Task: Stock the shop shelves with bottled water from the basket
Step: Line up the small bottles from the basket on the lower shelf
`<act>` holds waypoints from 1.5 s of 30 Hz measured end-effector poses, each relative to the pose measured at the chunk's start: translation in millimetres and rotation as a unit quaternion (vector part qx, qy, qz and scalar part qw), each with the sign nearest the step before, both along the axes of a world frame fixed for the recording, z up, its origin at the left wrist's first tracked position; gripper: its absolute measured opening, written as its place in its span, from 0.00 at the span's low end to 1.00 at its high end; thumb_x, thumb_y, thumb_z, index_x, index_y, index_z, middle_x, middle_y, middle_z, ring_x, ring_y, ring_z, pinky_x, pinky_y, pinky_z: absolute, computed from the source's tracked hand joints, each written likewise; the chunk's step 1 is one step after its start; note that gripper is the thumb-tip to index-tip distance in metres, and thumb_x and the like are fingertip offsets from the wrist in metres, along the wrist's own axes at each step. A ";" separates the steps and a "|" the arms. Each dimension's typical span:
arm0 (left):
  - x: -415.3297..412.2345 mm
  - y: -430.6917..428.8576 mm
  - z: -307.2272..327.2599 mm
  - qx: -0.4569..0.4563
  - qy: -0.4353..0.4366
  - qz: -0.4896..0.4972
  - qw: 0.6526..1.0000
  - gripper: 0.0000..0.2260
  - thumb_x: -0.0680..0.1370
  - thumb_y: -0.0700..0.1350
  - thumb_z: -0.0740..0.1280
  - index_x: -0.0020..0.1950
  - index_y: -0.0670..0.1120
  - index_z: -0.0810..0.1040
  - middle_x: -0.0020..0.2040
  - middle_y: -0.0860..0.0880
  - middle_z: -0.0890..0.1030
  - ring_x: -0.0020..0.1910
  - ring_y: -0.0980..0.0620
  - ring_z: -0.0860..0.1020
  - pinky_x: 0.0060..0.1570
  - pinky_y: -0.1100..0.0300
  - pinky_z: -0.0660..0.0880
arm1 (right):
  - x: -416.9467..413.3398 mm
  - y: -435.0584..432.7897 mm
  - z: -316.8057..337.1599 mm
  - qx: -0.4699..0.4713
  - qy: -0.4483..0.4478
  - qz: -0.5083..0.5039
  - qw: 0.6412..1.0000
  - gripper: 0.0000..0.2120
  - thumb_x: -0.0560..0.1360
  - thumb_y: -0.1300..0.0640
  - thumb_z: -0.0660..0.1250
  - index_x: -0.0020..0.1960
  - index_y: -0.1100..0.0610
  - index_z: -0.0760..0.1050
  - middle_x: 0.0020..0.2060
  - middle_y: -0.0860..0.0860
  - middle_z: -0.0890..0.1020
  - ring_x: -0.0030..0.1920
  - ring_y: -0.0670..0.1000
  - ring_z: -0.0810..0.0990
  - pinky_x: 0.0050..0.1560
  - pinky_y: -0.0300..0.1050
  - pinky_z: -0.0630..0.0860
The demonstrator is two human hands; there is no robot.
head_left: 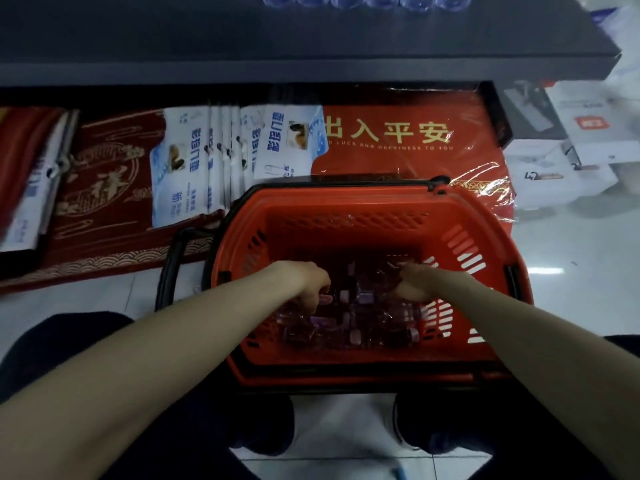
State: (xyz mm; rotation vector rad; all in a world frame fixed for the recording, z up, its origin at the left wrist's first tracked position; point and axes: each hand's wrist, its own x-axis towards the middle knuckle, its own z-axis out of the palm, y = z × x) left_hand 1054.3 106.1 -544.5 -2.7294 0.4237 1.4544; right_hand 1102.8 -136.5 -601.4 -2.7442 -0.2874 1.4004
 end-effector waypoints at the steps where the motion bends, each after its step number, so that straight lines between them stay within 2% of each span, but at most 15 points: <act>1: 1.3 -3.0 -8.9 -0.008 0.008 0.002 1.000 0.30 0.75 0.47 0.78 0.75 0.50 0.74 0.67 0.45 0.79 0.60 0.43 0.81 0.52 0.54 0.79 | -3.1 -2.7 -4.3 0.001 0.017 -0.033 0.999 0.30 0.69 0.39 0.64 0.66 0.55 0.79 0.65 0.55 0.82 0.61 0.58 0.82 0.60 0.49 0.78; 6: -1.9 -16.7 -53.9 -0.039 0.045 0.004 0.998 0.28 0.78 0.41 0.72 0.78 0.48 0.72 0.67 0.43 0.80 0.61 0.42 0.81 0.56 0.51 0.81 | -30.5 -17.4 -15.9 0.063 0.061 -0.225 0.970 0.14 0.81 0.59 0.67 0.65 0.61 0.79 0.60 0.55 0.81 0.59 0.57 0.79 0.56 0.48 0.77; 9: -5.5 -18.6 -76.2 -0.051 0.055 0.009 0.997 0.26 0.80 0.40 0.70 0.77 0.50 0.72 0.70 0.43 0.78 0.64 0.42 0.80 0.57 0.53 0.79 | -38.0 -22.4 -37.1 0.113 0.066 -0.483 0.866 0.07 0.82 0.60 0.67 0.52 0.65 0.80 0.52 0.60 0.81 0.52 0.60 0.81 0.51 0.49 0.80; 11: -8.2 -18.8 -91.2 -0.061 0.068 0.009 0.996 0.27 0.77 0.38 0.72 0.76 0.51 0.73 0.70 0.44 0.78 0.64 0.43 0.79 0.60 0.52 0.80 | -35.0 -20.8 -47.7 0.161 0.062 -0.585 0.792 0.11 0.83 0.58 0.65 0.53 0.66 0.80 0.47 0.60 0.81 0.47 0.58 0.80 0.50 0.49 0.81; 15: -15.0 -21.4 -116.1 -0.074 0.099 0.031 0.992 0.32 0.74 0.39 0.77 0.76 0.49 0.72 0.69 0.46 0.78 0.58 0.46 0.81 0.51 0.51 0.82 | -18.7 -16.1 -59.2 0.191 0.066 -0.651 0.732 0.14 0.85 0.54 0.62 0.47 0.63 0.77 0.39 0.57 0.79 0.40 0.56 0.79 0.40 0.49 0.79; 18: -16.9 -25.0 -131.2 -0.075 0.083 -0.003 0.994 0.30 0.75 0.45 0.77 0.76 0.50 0.72 0.69 0.46 0.78 0.62 0.44 0.80 0.56 0.51 0.80 | -12.8 -9.0 -71.3 0.216 0.079 -0.658 0.717 0.10 0.84 0.54 0.63 0.55 0.61 0.78 0.41 0.57 0.80 0.39 0.55 0.80 0.25 0.43 0.80; 20: -16.4 -28.3 -139.3 -0.070 0.078 -0.027 0.994 0.27 0.76 0.45 0.76 0.74 0.46 0.74 0.69 0.44 0.77 0.63 0.43 0.79 0.57 0.53 0.79 | -8.8 -5.5 -82.9 0.225 0.069 -0.677 0.698 0.22 0.78 0.50 0.70 0.67 0.62 0.76 0.49 0.60 0.84 0.45 0.60 0.85 0.33 0.53 0.85; 23: -16.9 -32.2 -148.3 -0.061 0.090 -0.048 0.993 0.25 0.78 0.44 0.74 0.73 0.44 0.72 0.76 0.41 0.67 0.71 0.40 0.72 0.58 0.51 0.74 | -0.2 -33.2 -145.5 0.210 0.065 -0.684 0.696 0.30 0.69 0.40 0.75 0.65 0.57 0.79 0.56 0.60 0.85 0.49 0.64 0.87 0.46 0.66 0.84; 28: -17.3 -33.4 -152.0 -0.045 0.101 -0.041 0.993 0.27 0.78 0.46 0.75 0.75 0.44 0.70 0.81 0.39 0.58 0.79 0.37 0.61 0.70 0.45 0.70 | -9.3 -25.3 -108.3 0.229 0.073 -0.670 0.702 0.26 0.78 0.44 0.67 0.71 0.59 0.76 0.59 0.57 0.83 0.54 0.58 0.83 0.55 0.58 0.82; 32: -20.8 -34.7 -144.5 -0.035 0.090 -0.029 0.995 0.30 0.79 0.48 0.75 0.77 0.43 0.68 0.82 0.40 0.58 0.79 0.37 0.63 0.70 0.47 0.70 | -9.8 -7.9 -77.8 0.206 0.070 -0.665 0.714 0.27 0.80 0.48 0.68 0.73 0.62 0.71 0.59 0.63 0.82 0.47 0.60 0.84 0.33 0.50 0.84; 34: -22.0 -35.1 -138.0 -0.040 0.085 -0.022 0.995 0.34 0.78 0.47 0.75 0.79 0.42 0.62 0.80 0.39 0.61 0.76 0.38 0.68 0.69 0.48 0.72 | -10.8 -0.8 -72.3 0.213 0.050 -0.689 0.691 0.29 0.77 0.43 0.72 0.71 0.60 0.72 0.54 0.60 0.83 0.44 0.58 0.84 0.31 0.50 0.83; 37: -23.2 -31.1 -123.9 -0.052 0.075 -0.003 0.996 0.38 0.79 0.46 0.75 0.82 0.42 0.56 0.72 0.41 0.73 0.66 0.41 0.78 0.54 0.54 0.77 | -17.9 11.8 -52.3 0.271 0.049 -0.697 0.662 0.14 0.81 0.47 0.68 0.55 0.58 0.77 0.42 0.56 0.82 0.40 0.56 0.82 0.31 0.48 0.82; 40: -27.3 -19.2 -109.8 -0.080 0.047 0.035 0.995 0.37 0.78 0.48 0.76 0.80 0.44 0.59 0.73 0.42 0.73 0.68 0.42 0.76 0.61 0.55 0.76 | -24.2 13.7 -44.8 0.329 0.032 -0.693 0.641 0.09 0.80 0.55 0.71 0.58 0.56 0.77 0.42 0.57 0.83 0.37 0.56 0.83 0.27 0.47 0.81; 43: -31.4 -3.0 -98.2 -0.112 0.019 0.098 0.989 0.29 0.78 0.46 0.76 0.73 0.43 0.65 0.67 0.41 0.78 0.63 0.42 0.80 0.49 0.59 0.76 | -25.6 8.8 -36.9 0.346 0.005 -0.674 0.653 0.13 0.78 0.62 0.70 0.62 0.59 0.79 0.47 0.61 0.85 0.39 0.59 0.85 0.30 0.51 0.81; 45: -30.4 6.7 -87.2 -0.139 0.003 0.146 0.979 0.27 0.77 0.47 0.76 0.69 0.43 0.65 0.64 0.42 0.80 0.60 0.42 0.81 0.48 0.55 0.80 | -27.3 5.2 -12.0 0.349 0.016 -0.650 0.675 0.03 0.80 0.63 0.65 0.52 0.59 0.78 0.41 0.59 0.83 0.35 0.56 0.83 0.32 0.47 0.79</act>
